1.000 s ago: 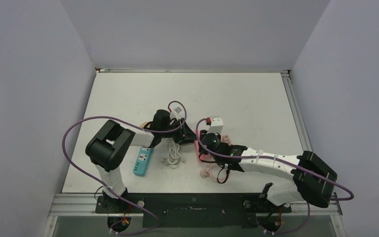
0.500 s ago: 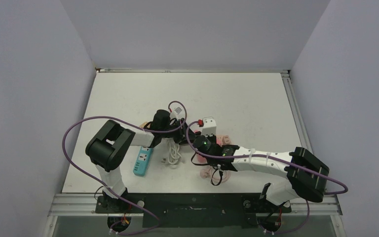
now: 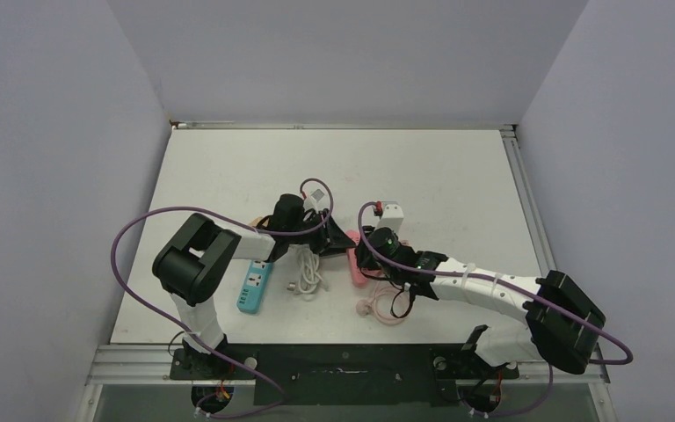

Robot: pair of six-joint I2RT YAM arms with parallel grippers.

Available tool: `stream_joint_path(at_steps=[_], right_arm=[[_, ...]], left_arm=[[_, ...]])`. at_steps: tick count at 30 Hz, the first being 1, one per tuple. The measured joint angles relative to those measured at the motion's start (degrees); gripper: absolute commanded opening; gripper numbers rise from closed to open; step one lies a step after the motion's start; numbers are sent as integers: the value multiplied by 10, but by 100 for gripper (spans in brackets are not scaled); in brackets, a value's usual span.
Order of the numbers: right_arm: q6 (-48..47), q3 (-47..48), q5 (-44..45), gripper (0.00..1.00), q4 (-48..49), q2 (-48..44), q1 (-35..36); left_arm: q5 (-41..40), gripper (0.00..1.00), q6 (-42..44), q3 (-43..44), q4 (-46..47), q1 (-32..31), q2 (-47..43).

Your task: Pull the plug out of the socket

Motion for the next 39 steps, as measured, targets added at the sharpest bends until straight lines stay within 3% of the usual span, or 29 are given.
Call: stream_joint_path(at_steps=[6, 22, 27, 32, 39], right_arm=[[-2, 0, 12, 5, -3, 0, 7], [-31, 69, 170, 5, -86, 53, 97], [-30, 68, 152, 5, -83, 49, 86], [-14, 31, 69, 5, -35, 4, 26], [-14, 20, 57, 5, 1, -12, -20]], left_arm=[[1, 14, 1, 0, -2, 0, 0], [11, 14, 10, 0, -11, -5, 0], [10, 14, 12, 0, -12, -5, 0], [7, 13, 14, 3, -12, -4, 0], [18, 13, 19, 3, -22, -4, 0]])
